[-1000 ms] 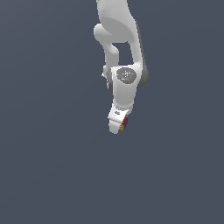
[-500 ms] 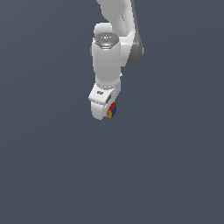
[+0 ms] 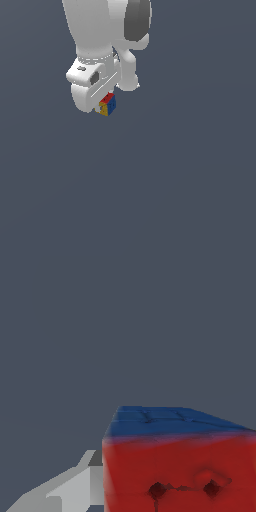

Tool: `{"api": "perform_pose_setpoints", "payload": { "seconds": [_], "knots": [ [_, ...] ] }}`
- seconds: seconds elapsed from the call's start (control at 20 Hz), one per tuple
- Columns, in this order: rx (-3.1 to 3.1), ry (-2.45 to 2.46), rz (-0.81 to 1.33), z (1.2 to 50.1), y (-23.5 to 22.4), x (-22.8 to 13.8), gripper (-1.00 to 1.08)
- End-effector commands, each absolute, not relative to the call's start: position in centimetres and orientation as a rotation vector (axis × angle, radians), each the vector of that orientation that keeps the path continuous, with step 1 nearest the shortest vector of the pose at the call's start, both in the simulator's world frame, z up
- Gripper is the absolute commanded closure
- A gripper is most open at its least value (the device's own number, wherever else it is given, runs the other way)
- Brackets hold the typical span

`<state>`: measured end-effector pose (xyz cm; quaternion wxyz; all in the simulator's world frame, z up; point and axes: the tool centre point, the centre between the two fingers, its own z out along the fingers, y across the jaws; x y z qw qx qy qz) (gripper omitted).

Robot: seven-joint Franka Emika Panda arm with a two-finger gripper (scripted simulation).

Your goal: Pick up the object and move it to a goal position.

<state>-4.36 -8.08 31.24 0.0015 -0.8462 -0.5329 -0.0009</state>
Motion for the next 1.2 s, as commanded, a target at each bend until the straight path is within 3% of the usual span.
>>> {"api": "perform_pose_setpoints", "payload": {
  "seconds": [0.0,0.55,1.15],
  "knots": [
    [-2.655,-1.674,-0.005,34.0,-9.7,-4.5,1.08],
    [-2.659,-1.672,-0.001,43.3,-15.6,-4.7,1.08],
    [-2.660,-1.671,0.000,47.1,-18.1,-4.5,1.08]
  ]
}}
